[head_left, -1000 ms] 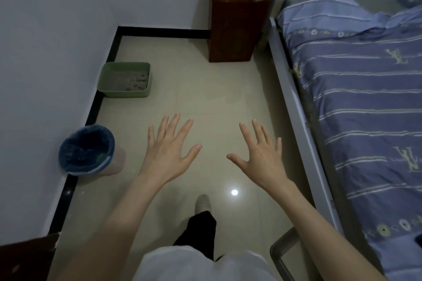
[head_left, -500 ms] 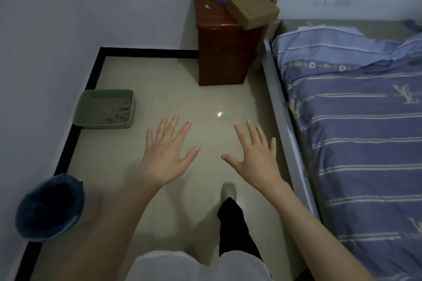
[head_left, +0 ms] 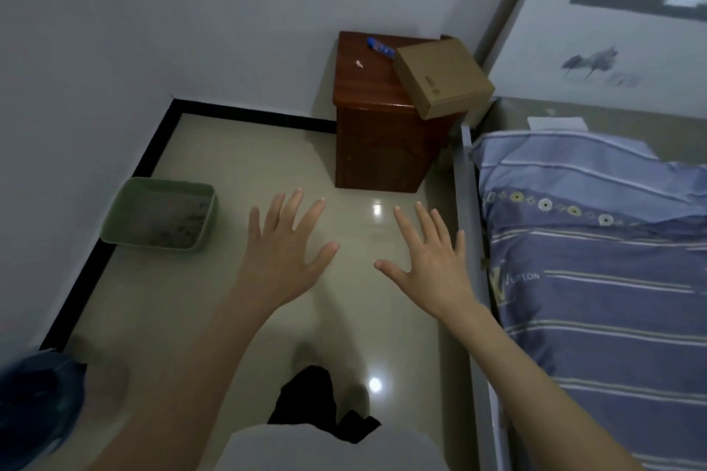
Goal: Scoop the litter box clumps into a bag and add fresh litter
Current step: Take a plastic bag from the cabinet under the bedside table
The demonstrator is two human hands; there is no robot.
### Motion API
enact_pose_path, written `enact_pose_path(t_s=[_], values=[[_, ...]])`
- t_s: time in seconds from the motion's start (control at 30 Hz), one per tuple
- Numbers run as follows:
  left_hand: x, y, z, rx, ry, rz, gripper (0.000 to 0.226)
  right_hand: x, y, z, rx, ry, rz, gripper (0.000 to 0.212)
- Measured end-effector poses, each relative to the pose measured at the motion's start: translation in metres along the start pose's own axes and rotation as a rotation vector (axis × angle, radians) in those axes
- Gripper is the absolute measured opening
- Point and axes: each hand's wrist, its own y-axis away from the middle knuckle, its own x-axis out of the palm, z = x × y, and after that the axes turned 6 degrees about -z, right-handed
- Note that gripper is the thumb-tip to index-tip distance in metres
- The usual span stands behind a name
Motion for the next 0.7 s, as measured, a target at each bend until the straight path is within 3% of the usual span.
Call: enact_pose_path(t_s=[0.4, 0.7], values=[[0.040, -0.209, 0.085, 0.025, 0.004, 0.090, 0.085, 0.016, -0.221, 0.007, 0.092, -0.002, 0.051, 0.081], [0.092, -0.325, 0.129, 0.030, 0.055, 0.256, 0.087, 0.044, -0.352, -0.008, 0.107, 0.043, 0.114, 0.079]])
